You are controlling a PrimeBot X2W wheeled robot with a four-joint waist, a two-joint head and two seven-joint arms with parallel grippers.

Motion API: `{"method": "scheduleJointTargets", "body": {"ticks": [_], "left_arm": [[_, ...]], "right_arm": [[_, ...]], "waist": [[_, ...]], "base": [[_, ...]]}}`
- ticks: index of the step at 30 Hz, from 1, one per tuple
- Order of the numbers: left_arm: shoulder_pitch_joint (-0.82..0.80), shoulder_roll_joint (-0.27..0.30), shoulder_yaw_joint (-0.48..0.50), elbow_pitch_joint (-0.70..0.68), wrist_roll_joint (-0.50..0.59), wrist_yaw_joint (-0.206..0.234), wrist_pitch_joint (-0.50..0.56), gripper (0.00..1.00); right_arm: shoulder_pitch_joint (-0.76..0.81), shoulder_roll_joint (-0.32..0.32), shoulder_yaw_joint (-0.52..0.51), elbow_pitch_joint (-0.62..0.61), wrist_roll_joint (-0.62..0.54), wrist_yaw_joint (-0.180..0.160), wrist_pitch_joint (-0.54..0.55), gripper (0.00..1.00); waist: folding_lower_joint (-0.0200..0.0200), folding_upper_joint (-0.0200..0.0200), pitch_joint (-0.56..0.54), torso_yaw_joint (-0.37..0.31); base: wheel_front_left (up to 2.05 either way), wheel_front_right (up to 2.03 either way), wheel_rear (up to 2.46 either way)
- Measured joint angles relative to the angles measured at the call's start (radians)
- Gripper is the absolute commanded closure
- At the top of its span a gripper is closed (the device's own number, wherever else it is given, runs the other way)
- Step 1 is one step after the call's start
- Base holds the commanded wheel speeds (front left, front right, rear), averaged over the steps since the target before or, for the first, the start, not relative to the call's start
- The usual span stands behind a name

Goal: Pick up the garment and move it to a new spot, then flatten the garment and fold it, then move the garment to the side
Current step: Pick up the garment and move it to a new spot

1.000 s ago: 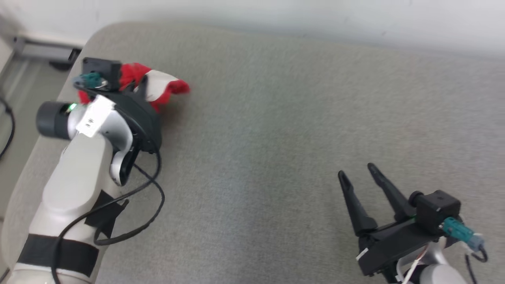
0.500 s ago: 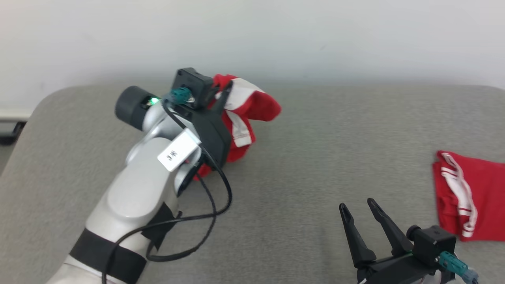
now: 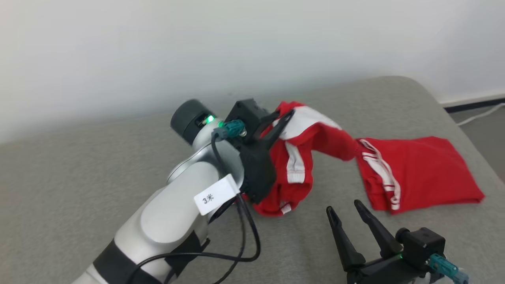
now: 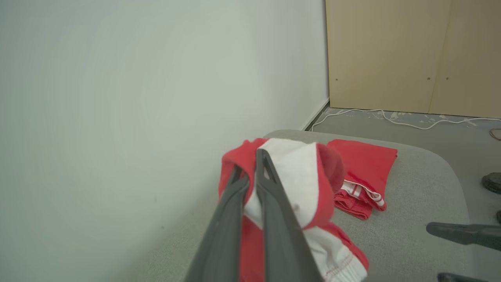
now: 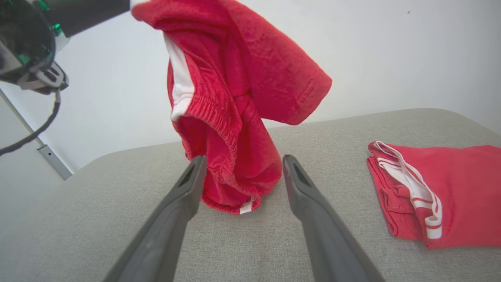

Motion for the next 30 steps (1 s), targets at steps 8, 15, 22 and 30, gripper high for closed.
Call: {"method": "scheduleJointTargets", "body": {"ticks": [8, 15, 22, 30], "left_arm": [[0.044, 0.097, -0.047, 0.135, 0.0, -0.007, 0.055, 0.7], [0.094, 0.125, -0.061, 0.237, -0.006, -0.007, 0.071, 0.0], [0.131, 0.125, -0.06, 0.277, -0.038, -0.007, 0.05, 0.0], [0.187, 0.131, -0.076, 0.243, -0.061, -0.007, 0.015, 0.0]], "right_arm": [[-0.01, 0.001, -0.01, 0.008, 0.012, 0.008, 0.0, 0.0], [-0.034, 0.002, -0.004, 0.019, 0.015, 0.016, 0.0, 0.0], [-0.049, 0.003, -0.002, 0.041, 0.016, 0.017, -0.003, 0.0], [-0.047, 0.006, -0.002, 0.064, 0.016, 0.017, -0.012, 0.0]], "waist": [[0.0, 0.0, 0.005, -0.084], [0.0002, 0.0, 0.025, -0.077], [0.0002, 0.0, 0.026, -0.048], [0.0002, 0.0, 0.007, -0.023]], "base": [[0.0, 0.0, 0.0], [0.0, 0.0, 0.0], [0.0, 0.0, 0.0], [0.0, 0.0, 0.0]]}}
